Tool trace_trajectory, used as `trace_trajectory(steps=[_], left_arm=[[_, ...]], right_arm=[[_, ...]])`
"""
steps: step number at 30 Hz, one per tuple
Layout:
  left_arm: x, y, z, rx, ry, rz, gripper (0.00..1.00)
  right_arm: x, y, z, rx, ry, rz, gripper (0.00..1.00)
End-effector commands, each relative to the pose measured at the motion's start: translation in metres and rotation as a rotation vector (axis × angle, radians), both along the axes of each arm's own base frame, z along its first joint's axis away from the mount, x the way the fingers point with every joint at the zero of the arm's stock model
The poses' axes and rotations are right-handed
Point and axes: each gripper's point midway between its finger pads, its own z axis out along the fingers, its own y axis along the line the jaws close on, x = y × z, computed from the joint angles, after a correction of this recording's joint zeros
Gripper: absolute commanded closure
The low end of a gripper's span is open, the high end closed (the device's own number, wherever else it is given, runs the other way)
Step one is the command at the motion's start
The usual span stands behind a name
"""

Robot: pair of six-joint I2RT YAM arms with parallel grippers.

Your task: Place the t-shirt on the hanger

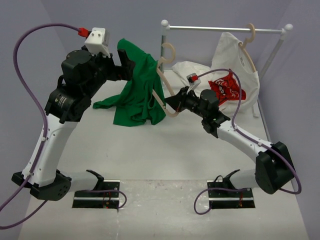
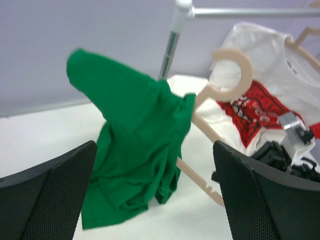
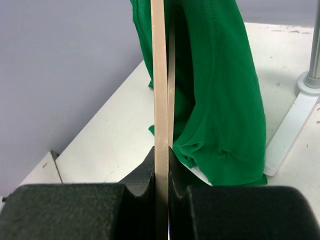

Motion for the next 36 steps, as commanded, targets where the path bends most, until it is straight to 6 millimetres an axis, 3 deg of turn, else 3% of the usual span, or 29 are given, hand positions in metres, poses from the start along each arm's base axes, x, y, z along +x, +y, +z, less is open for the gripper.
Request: trace_trajectory(steps=[1, 4, 6, 9, 10, 15, 17, 20, 23, 25, 27, 28, 32, 36], left_arm=[[0.001, 0.009, 0.053, 0.088, -0.238, -0.001, 0.0], [-0.002, -0.015, 0.071, 0.218, -0.435, -0.167, 0.0], [-0.007, -0.037, 0.073, 0.326, -0.547, -0.316, 0.0], [-0.015, -0.067, 0.057, 0.468, -0.647, -0.533, 0.0], [-0.023, -0.083, 0.04, 0.492, -0.652, -0.665, 0.0], [-0.041, -0.11, 0.012, 0.548, -0.668, -0.944, 0.03], [-0.043, -0.114, 0.011, 0.545, -0.65, -0.988, 0.06], [-0.04, -0.12, -0.009, 0.551, -0.578, -1.06, 0.08], [-0.048, -0.122, -0.033, 0.555, -0.479, -1.163, 0.12], [-0.053, -0.122, -0.045, 0.552, -0.43, -1.207, 0.21], [-0.056, -0.121, -0.051, 0.548, -0.413, -1.225, 0.35], [-0.058, -0.121, -0.055, 0.544, -0.401, -1.237, 0.37], [-0.063, -0.119, -0.063, 0.541, -0.37, -1.265, 0.28], [-0.061, -0.118, -0.068, 0.549, -0.355, -1.262, 0.26]], right_arm=[[-0.022, -0.013, 0.064, 0.079, -0.296, 0.098, 1.0], [-0.034, -0.032, 0.048, 0.015, -0.364, 0.107, 1.0], [-0.04, -0.05, 0.038, -0.022, -0.406, 0.102, 1.0], [-0.053, -0.065, 0.024, -0.065, -0.449, 0.137, 1.0], [-0.056, -0.068, 0.023, -0.079, -0.474, 0.146, 1.0], [-0.079, -0.081, 0.022, -0.134, -0.601, 0.197, 1.0], [-0.088, -0.084, 0.021, -0.154, -0.648, 0.233, 1.0], [-0.099, -0.086, 0.024, -0.181, -0.693, 0.283, 1.0], [-0.097, -0.087, 0.02, -0.266, -0.698, 0.317, 1.0], [-0.093, -0.091, 0.017, -0.305, -0.677, 0.312, 1.0], [-0.091, -0.095, 0.02, -0.312, -0.68, 0.297, 1.0], [-0.09, -0.097, 0.022, -0.315, -0.682, 0.294, 1.0], [-0.089, -0.1, 0.023, -0.338, -0.678, 0.302, 1.0], [-0.091, -0.101, 0.021, -0.343, -0.677, 0.321, 1.0]])
